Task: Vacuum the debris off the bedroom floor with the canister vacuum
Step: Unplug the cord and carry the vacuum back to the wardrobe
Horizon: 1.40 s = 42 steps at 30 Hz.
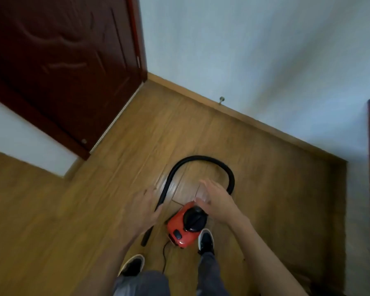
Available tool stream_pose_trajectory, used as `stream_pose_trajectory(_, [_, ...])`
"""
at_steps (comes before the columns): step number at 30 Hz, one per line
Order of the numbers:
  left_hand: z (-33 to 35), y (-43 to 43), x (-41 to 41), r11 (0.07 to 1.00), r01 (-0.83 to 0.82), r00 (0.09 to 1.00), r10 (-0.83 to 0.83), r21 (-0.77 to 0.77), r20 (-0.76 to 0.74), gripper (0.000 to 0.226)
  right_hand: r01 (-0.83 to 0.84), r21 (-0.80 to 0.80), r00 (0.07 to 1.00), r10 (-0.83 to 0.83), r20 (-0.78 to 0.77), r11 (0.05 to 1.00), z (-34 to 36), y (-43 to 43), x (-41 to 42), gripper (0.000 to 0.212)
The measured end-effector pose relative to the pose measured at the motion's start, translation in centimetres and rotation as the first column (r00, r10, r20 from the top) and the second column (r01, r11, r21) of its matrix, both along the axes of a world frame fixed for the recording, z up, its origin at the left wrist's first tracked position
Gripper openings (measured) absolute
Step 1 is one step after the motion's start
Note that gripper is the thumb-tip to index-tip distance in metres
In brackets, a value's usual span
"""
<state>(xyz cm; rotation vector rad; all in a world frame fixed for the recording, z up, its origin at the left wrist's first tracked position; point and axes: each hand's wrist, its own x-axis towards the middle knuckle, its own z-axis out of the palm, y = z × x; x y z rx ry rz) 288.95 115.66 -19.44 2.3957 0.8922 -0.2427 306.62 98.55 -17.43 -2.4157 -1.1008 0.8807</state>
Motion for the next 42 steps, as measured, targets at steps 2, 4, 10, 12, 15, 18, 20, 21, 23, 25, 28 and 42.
stream_pose_trajectory(2, [1.2,-0.1,0.1,0.993,0.110,0.990,-0.107,-0.037,0.088,0.051,0.139,0.025,0.989,-0.140,0.038,0.990,1.8,-1.4,-2.1,0.057])
stream_pose_trajectory(4, [2.2,0.0,0.0,0.968,0.247,0.957,-0.237,-0.040,0.169,0.050,0.268,0.035,0.959,-0.270,0.089,0.963,3.0,-2.9,-4.8,0.059])
stream_pose_trajectory(10, [7.1,-1.9,-1.8,0.803,0.593,0.783,-0.594,0.067,0.183,0.056,0.664,0.124,0.733,-0.674,0.090,0.738,5.8,-9.0,-16.3,0.061])
stream_pose_trajectory(12, [8.9,-3.6,-3.0,0.722,0.678,0.709,-0.691,0.136,0.141,0.056,0.765,0.171,0.622,-0.781,0.056,0.621,7.1,-11.1,-20.6,0.059])
stream_pose_trajectory(15, [10.9,-7.2,-5.1,0.587,0.789,0.581,-0.809,0.182,0.092,0.046,0.866,0.178,0.468,-0.883,0.038,0.467,7.9,-14.6,-27.1,0.059])
stream_pose_trajectory(18, [11.9,-11.7,-7.5,0.451,0.871,0.439,-0.893,0.195,0.103,0.044,0.939,0.140,0.312,-0.950,0.030,0.313,7.4,-18.2,-33.5,0.065])
stream_pose_trajectory(20, [12.3,-14.8,-9.4,0.382,0.902,0.374,-0.924,0.200,0.081,0.050,0.962,0.134,0.232,-0.972,0.046,0.236,7.2,-20.3,-37.5,0.063])
stream_pose_trajectory(21, [12.4,-16.4,-10.4,0.352,0.914,0.348,-0.936,0.203,0.057,0.052,0.970,0.137,0.197,-0.979,0.052,0.203,7.3,-21.4,-39.5,0.062])
stream_pose_trajectory(23, [12.4,-19.7,-12.6,0.290,0.934,0.287,-0.957,0.209,0.043,0.054,0.978,0.153,0.133,-0.990,0.054,0.139,7.4,-23.9,-43.4,0.060])
stream_pose_trajectory(25, [12.5,-23.1,-15.0,0.241,0.948,0.239,-0.970,0.206,0.035,0.055,0.980,0.178,0.075,-0.995,0.060,0.085,7.1,-26.6,-47.3,0.059])
stream_pose_trajectory(28, [12.4,-28.2,-19.4,0.182,0.966,0.180,-0.983,0.182,0.029,0.057,0.981,0.189,0.018,-0.997,0.073,0.032,7.1,-30.9,-53.4,0.057])
stream_pose_trajectory(42, [14.4,-50.0,-39.6,-0.127,0.973,-0.169,-0.961,0.194,0.218,0.052,0.918,0.249,-0.341,-0.935,0.101,-0.308,11.0,-45.0,-76.9,0.057])
